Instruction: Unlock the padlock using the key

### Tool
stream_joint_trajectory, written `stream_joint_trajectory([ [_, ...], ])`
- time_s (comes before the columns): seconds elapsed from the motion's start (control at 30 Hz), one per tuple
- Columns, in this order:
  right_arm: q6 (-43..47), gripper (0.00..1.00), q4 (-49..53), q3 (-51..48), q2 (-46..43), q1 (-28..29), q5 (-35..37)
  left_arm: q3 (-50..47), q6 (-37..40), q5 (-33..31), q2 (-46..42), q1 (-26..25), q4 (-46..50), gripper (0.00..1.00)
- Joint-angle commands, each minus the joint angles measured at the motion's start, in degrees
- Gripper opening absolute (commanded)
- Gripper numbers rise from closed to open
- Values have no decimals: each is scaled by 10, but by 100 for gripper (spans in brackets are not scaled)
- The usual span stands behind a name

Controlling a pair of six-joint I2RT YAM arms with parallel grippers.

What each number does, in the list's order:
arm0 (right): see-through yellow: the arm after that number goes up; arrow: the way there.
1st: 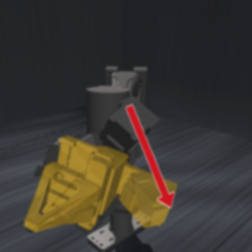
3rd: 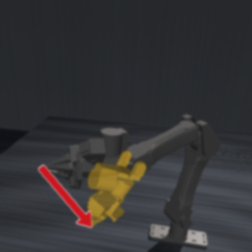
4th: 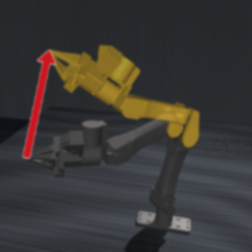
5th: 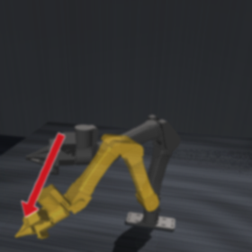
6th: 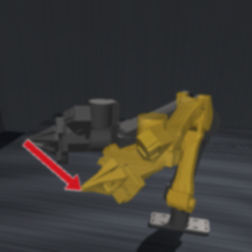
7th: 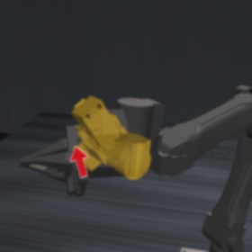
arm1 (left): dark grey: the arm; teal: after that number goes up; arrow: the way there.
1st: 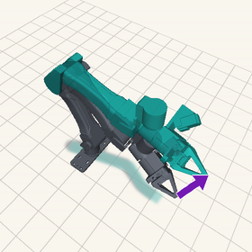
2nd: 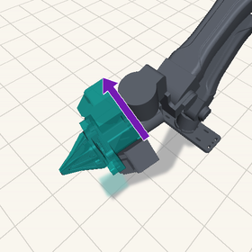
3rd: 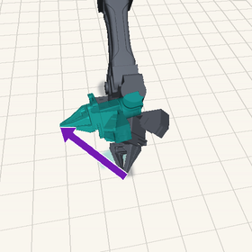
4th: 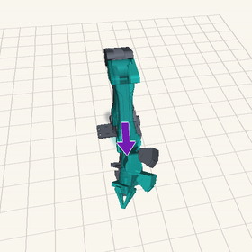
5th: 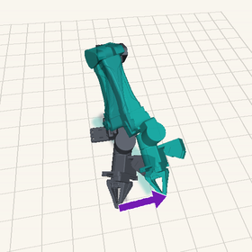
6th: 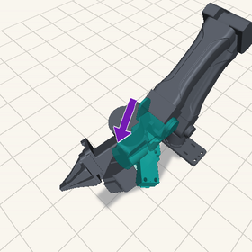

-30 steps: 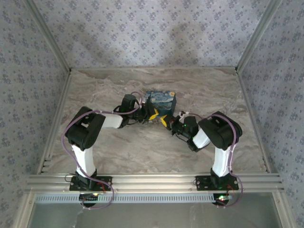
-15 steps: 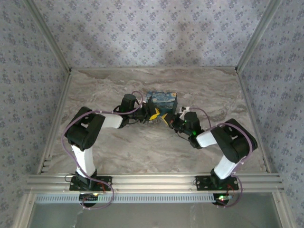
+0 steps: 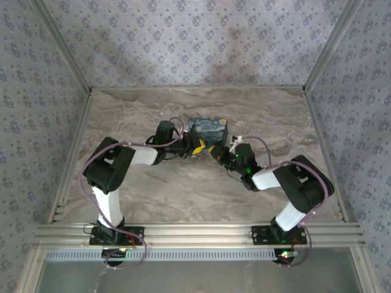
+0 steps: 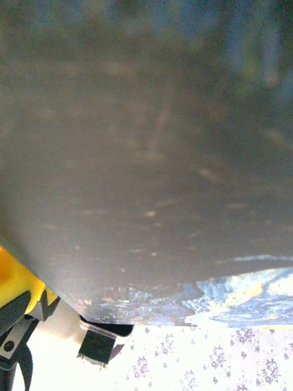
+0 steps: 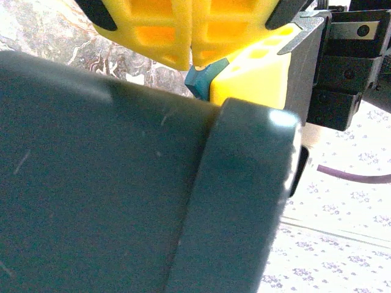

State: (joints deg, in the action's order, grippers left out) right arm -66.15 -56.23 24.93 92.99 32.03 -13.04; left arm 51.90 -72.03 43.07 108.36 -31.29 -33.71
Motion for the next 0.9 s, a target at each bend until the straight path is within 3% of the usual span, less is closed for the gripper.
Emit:
stream_joint_trajectory([
  [0.0, -22, 0, -70, -4, 8, 25, 41, 0, -13, 76, -28, -34, -43, 0],
  [0.17, -58, 0, -87, -18, 6, 55, 96, -1, -18, 67, -27, -35, -51, 0],
  [0.37, -88, 0, -103, -13, 21, 61, 108, 0, -24, 65, -24, -35, -62, 0],
  [0.63, -223, 0, -237, -12, 120, 59, 107, -2, -24, 65, -25, -35, -65, 0],
  [0.87, -235, 0, -234, -6, 109, 59, 116, -5, -24, 67, -25, -35, -68, 0],
])
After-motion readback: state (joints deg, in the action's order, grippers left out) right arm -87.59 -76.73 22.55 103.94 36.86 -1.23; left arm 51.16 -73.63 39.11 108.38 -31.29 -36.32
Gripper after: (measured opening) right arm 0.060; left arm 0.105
